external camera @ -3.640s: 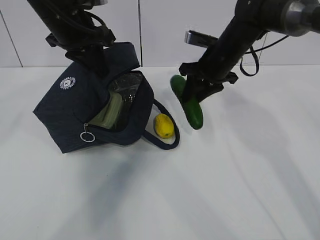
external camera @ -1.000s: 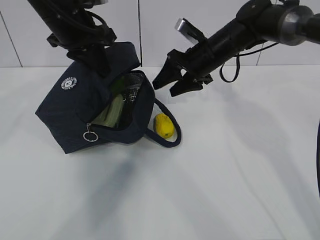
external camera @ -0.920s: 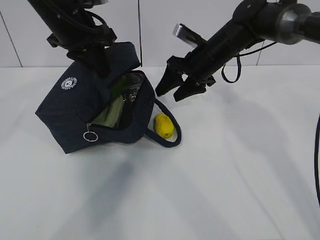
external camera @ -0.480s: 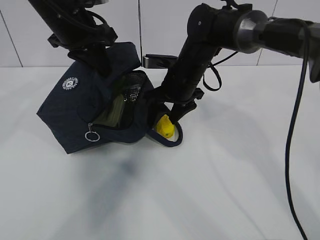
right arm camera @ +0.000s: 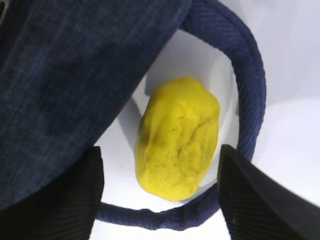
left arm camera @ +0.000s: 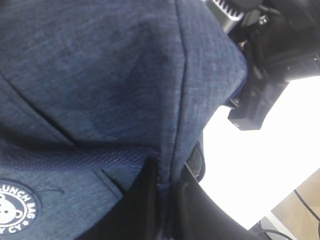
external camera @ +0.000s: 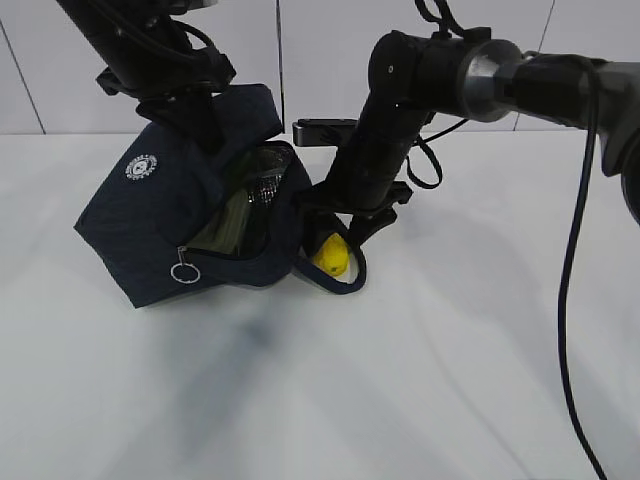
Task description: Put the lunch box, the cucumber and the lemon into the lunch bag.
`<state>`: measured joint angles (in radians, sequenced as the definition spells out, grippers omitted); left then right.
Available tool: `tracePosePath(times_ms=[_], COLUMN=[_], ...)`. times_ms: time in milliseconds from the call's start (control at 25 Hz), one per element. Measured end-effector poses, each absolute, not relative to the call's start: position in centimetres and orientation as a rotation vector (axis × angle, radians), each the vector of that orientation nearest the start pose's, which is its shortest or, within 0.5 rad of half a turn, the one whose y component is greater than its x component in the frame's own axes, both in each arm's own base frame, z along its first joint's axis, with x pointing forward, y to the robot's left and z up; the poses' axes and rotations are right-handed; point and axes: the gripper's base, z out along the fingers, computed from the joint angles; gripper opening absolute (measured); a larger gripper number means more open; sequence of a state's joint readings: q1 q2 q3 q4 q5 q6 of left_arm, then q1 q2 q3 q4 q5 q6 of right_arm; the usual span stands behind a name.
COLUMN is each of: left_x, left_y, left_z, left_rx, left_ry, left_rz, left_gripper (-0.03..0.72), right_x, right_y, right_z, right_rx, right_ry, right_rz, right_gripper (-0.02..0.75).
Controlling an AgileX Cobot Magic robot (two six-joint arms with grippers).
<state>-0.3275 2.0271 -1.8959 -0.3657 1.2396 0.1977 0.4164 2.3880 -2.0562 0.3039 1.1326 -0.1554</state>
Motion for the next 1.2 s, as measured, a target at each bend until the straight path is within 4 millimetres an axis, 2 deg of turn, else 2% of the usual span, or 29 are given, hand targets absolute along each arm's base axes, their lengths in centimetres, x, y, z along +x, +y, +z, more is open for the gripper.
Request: tracePosePath(times_ms=[280, 600, 640, 800, 880, 1000, 1200], left_x=[40.3, 40.3, 40.3, 40.3, 40.3, 40.3, 40.3], left_y=[-17.0, -17.0, -17.0, -17.0, -17.0, -17.0, -17.0], left_z=[28.9, 28.9, 28.9, 28.9, 28.9, 28.9, 28.9], left_rx=[0.639, 0.639, 0.639, 0.639, 0.639, 0.638, 0.638], left_ry=[2.758, 2.758, 2.758, 2.758, 2.758, 2.758, 2.758], left_rz=[-0.545, -0.546, -0.548, -0.548, -0.548, -0.549, -0.549], left_gripper=[0.014, 0.014, 0.014, 0.014, 0.014, 0.014, 0.015], right_x=[45.0, 45.2, 45.2, 45.3, 45.3, 45.7, 46.8], right_y=[22.5, 22.6, 22.6, 22.6, 22.6, 21.9, 19.9], right_z=[16.1, 13.9, 13.6, 13.2, 13.3, 14.5, 20.8], right_rx=[-0.666, -0.661, -0.660, -0.657, -0.661, -0.686, -0.663], right_ry=[2.846, 2.885, 2.888, 2.890, 2.890, 2.880, 2.782], right_rz=[0.455, 0.448, 0.447, 0.446, 0.440, 0.376, 0.404], right_gripper=[0.528, 0.521, 0.505, 0.353, 0.323, 0.318, 0.318])
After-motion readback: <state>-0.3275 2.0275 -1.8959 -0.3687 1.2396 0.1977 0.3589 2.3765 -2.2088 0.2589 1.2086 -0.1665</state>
